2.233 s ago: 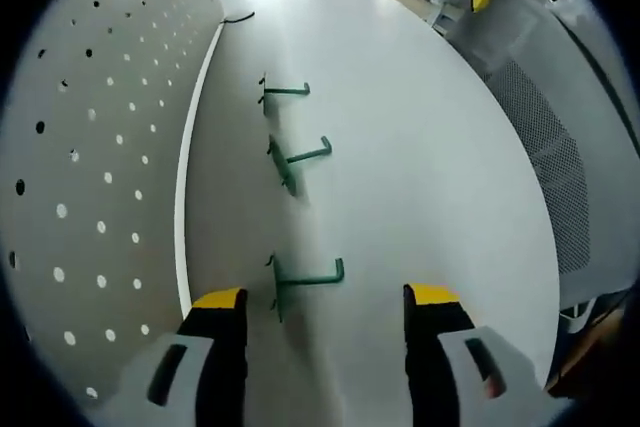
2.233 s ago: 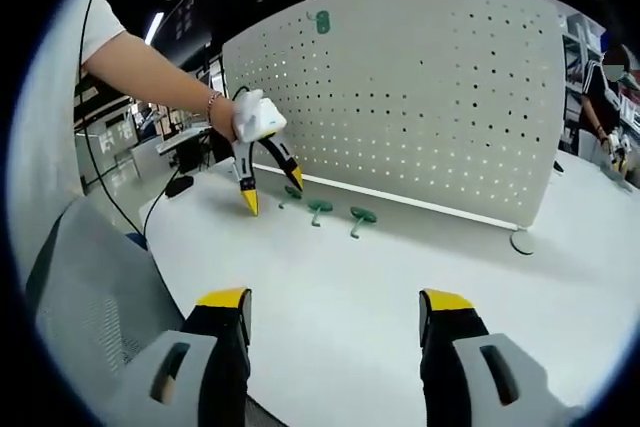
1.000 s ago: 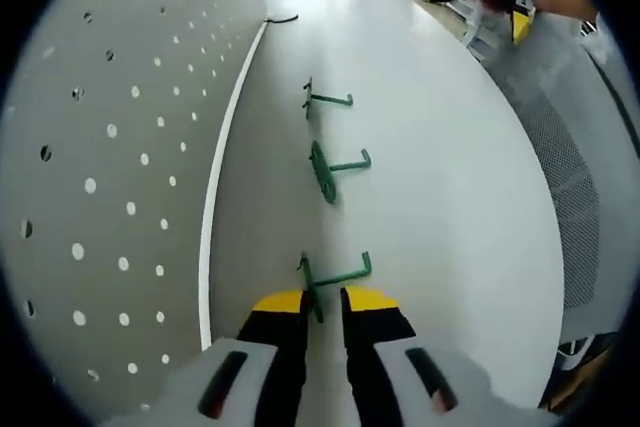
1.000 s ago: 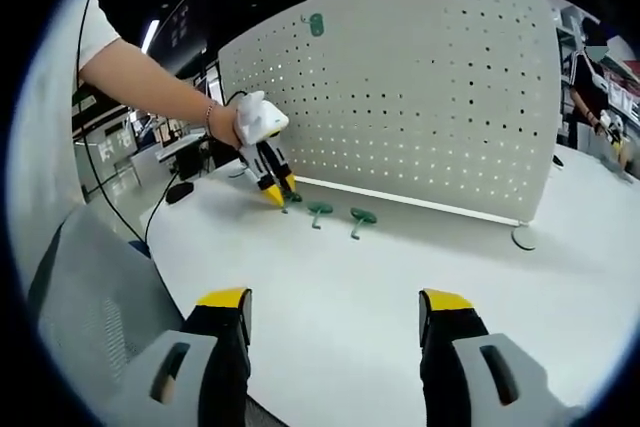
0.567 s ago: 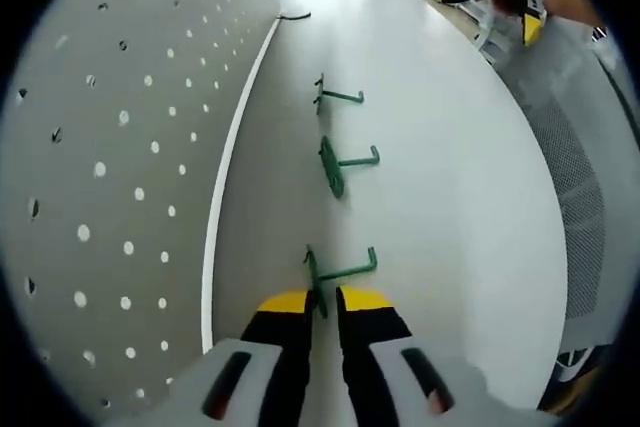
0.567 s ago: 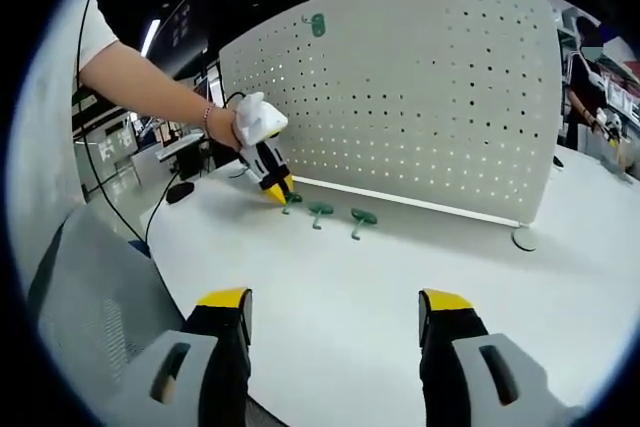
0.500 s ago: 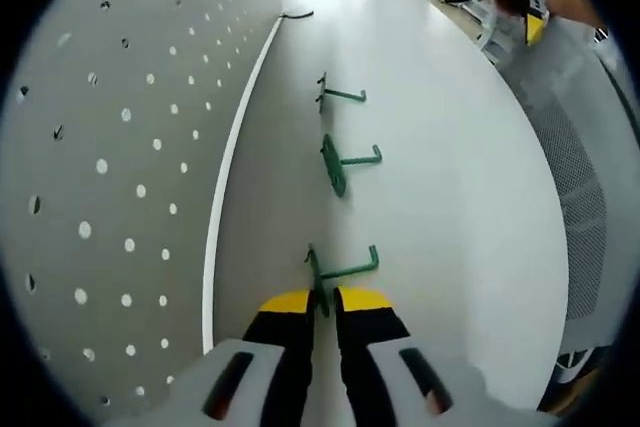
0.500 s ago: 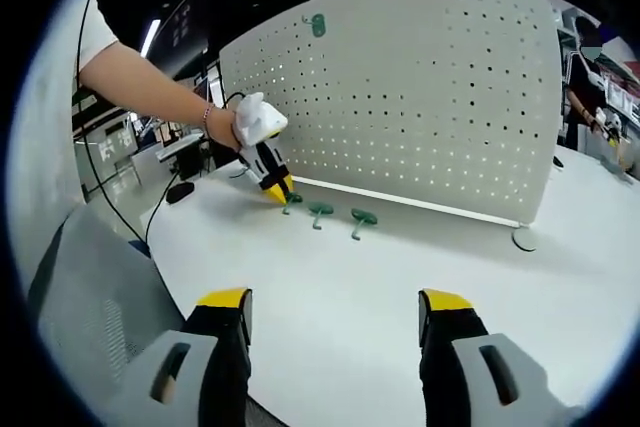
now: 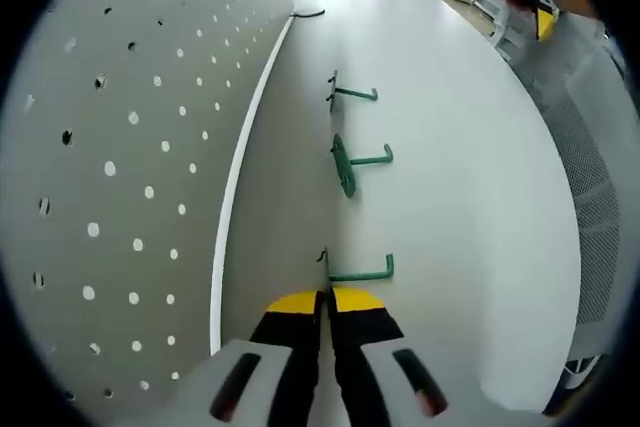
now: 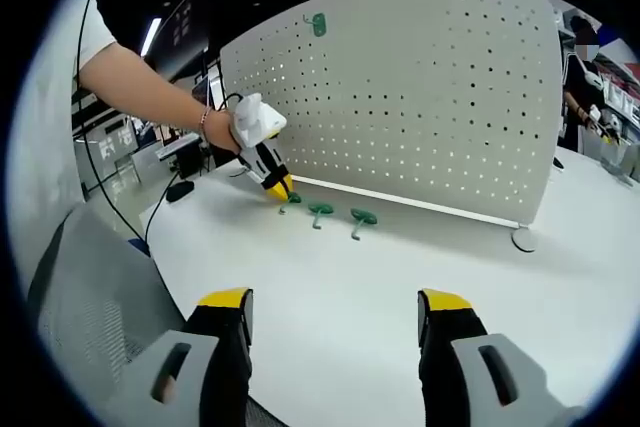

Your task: Insert the hook assembly into the mounting plate slot until the hook locks in place.

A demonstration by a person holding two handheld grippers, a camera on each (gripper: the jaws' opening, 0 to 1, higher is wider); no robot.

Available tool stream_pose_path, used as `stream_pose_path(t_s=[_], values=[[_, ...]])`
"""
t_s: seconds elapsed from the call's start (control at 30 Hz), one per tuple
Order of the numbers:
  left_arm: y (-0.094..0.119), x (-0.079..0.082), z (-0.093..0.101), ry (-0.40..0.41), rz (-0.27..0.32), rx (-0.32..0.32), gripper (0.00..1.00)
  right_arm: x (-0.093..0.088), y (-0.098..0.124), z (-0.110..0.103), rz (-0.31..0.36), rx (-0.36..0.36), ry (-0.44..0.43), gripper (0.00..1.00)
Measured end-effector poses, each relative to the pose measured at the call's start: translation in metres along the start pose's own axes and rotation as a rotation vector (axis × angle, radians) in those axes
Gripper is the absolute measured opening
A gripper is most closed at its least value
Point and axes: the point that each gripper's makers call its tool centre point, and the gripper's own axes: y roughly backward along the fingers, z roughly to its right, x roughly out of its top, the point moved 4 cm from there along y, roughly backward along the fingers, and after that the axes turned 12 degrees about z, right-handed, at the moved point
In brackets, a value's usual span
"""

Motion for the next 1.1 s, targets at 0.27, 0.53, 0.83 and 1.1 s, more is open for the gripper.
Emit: stream_pose_path(t_s=[0.27,0.53,0.83,1.1], values=[[0.001,0.0,-0.001,0.016,-0.004,0.002,0.02,0.001,0.0,0.0,0.003,-0.002,0.0,0.64],[0.001,-0.001,0.0,0.038,0.001,0.007,0.02,0.001,0.0,0.001,0.005,-0.004,0.0,0.64],[0.009,0.013,0.001,0.104,0.15,0.052,0.02,0.003,0.001,0.002,0.013,-0.01,-0.006,0.64],[0.025,0.021,-0.004,0.123,0.218,0.107,0.02,0.004,0.001,0.003,0.02,-0.015,-0.007,0.64]])
